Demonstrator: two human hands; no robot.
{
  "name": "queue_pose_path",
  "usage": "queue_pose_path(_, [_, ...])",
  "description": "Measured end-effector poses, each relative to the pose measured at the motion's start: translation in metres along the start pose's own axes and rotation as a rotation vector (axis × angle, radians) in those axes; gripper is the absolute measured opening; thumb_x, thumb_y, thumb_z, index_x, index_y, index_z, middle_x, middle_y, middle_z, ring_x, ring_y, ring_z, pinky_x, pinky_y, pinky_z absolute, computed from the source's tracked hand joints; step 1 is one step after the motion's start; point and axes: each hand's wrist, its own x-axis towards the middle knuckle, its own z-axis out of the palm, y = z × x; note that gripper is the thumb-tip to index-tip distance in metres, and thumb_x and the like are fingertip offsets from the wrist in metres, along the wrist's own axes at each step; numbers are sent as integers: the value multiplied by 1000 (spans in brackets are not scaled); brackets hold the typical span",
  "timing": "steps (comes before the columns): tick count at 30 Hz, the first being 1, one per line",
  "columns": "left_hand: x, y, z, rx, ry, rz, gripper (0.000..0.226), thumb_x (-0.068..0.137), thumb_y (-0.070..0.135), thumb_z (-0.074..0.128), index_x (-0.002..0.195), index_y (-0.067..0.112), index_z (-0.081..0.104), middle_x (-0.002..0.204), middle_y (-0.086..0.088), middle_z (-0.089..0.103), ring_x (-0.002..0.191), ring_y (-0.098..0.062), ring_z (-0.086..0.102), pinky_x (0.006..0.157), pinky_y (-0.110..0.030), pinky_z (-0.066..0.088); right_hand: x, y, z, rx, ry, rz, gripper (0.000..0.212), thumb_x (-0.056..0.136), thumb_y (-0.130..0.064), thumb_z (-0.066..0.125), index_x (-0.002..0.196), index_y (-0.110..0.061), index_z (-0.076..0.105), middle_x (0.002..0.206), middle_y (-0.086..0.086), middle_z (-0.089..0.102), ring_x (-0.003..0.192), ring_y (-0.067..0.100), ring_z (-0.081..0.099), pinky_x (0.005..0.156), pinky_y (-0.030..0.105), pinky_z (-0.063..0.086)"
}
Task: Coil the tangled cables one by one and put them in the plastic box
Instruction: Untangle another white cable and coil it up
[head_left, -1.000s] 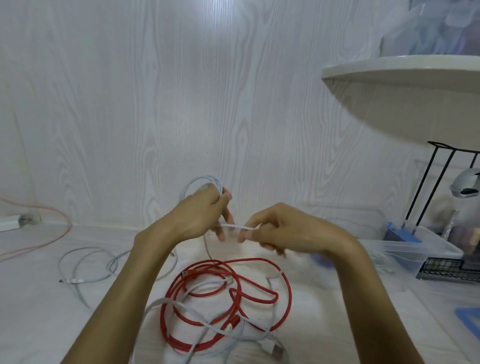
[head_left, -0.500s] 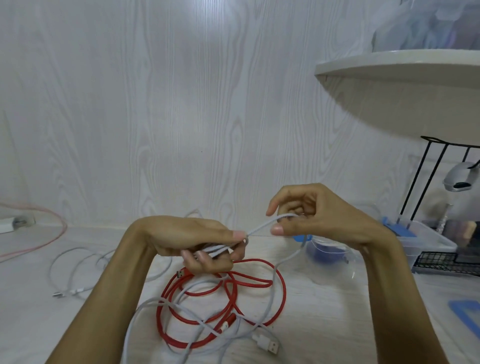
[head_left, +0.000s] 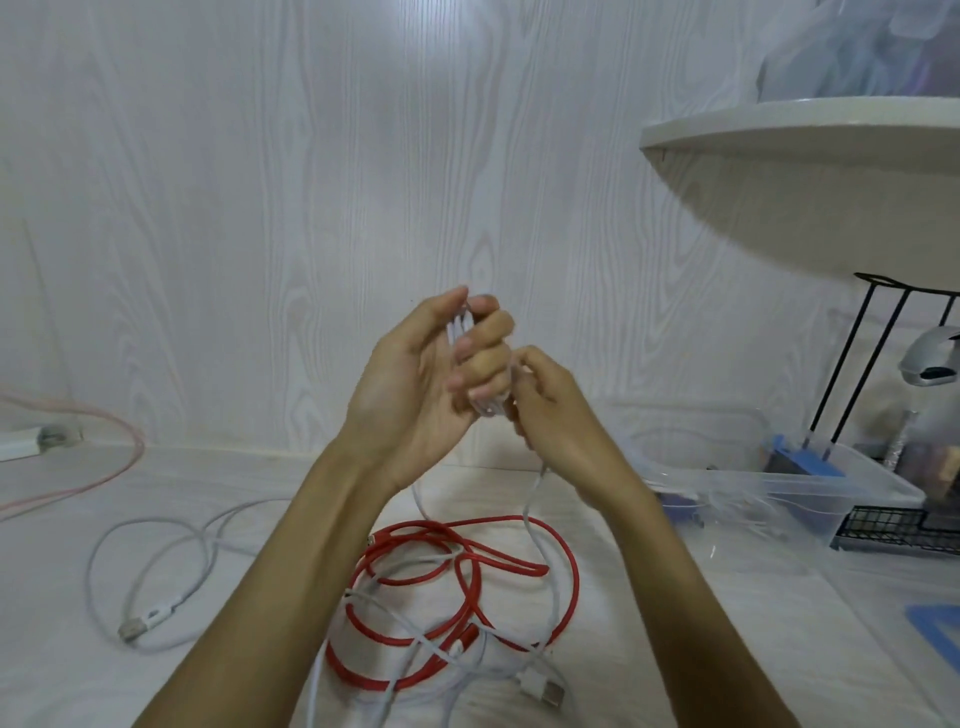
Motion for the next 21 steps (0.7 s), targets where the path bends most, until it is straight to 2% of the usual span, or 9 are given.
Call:
queue_pose_path(3, [0, 8, -4, 53, 114, 218, 23, 99, 20, 30, 80, 15, 43, 61, 7, 38, 45, -4, 37, 49, -16, 40, -2, 0, 17, 72, -151, 231, 19, 102, -20, 31, 105, -17, 49, 72, -1, 49, 52, 8, 38, 47, 19, 32])
queue_pose_path(5, [0, 14, -11, 208, 197, 318, 30, 103, 20, 27, 80, 16, 46, 62, 7, 46, 50, -5, 47, 61, -19, 48, -6, -4, 26, 44, -314, 274, 20, 99, -10, 31, 109, -15, 47, 73, 0, 51, 53, 9, 41, 51, 20, 35])
queue_pose_path(7, [1, 17, -18, 420, 284, 365, 47, 104, 19, 25, 75, 17, 62, 66, 7, 63, 65, -10, 64, 81, -26, 54, -11, -10, 33, -25, -521, 234, 25, 99, -8, 29, 111, -11, 51, 71, 0, 55, 56, 10, 47, 63, 26, 40])
queue_pose_path(10, [0, 19, -31, 959, 364, 371, 65, 105, 19, 19, 68, 24, 73, 92, 2, 75, 96, -14, 70, 103, -33, 40, -19, -20, 29, -147, -758, 223, 34, 102, -16, 27, 108, -6, 59, 68, 2, 59, 65, 13, 54, 81, 28, 44])
queue_pose_path(12, [-3, 18, -43, 1246, 367, 330, 47, 106, 22, 18, 77, 24, 56, 103, 3, 72, 96, -11, 69, 96, -26, 39, -22, -25, 20, -242, -841, 221, 36, 103, -18, 29, 108, -3, 62, 69, 1, 57, 67, 14, 55, 79, 29, 45])
queue_pose_path(14, [-8, 17, -58, 1392, 370, 208, 30, 105, 26, 21, 84, 21, 42, 103, 5, 70, 89, -11, 70, 86, -28, 45, -24, -29, 8, -306, -864, 193, 33, 103, -20, 32, 108, -7, 62, 68, -2, 53, 60, 8, 51, 66, 23, 46])
queue_pose_path(16, [-13, 17, -72, 1420, 349, 28, 27, 104, 29, 25, 86, 22, 44, 96, 5, 72, 79, -15, 71, 73, -30, 48, -23, -30, -4, -312, -773, 141, 31, 102, -24, 35, 105, -13, 65, 66, -5, 48, 54, 3, 45, 54, 17, 41])
queue_pose_path(18, [-15, 18, -82, 1398, 291, -166, 30, 104, 27, 28, 84, 16, 47, 88, 3, 74, 70, -19, 72, 62, -24, 50, -19, -28, -17, -308, -640, 95, 30, 101, -30, 40, 102, -20, 68, 62, -8, 44, 48, 0, 39, 49, 13, 36])
queue_pose_path(21, [-10, 16, -87, 1352, 205, -473, 30, 102, 23, 34, 84, 7, 51, 72, -4, 73, 49, -17, 66, 42, -19, 45, -19, -24, -30, -321, -602, 5, 25, 97, -33, 49, 102, -25, 72, 58, -5, 40, 44, 0, 37, 45, 10, 32])
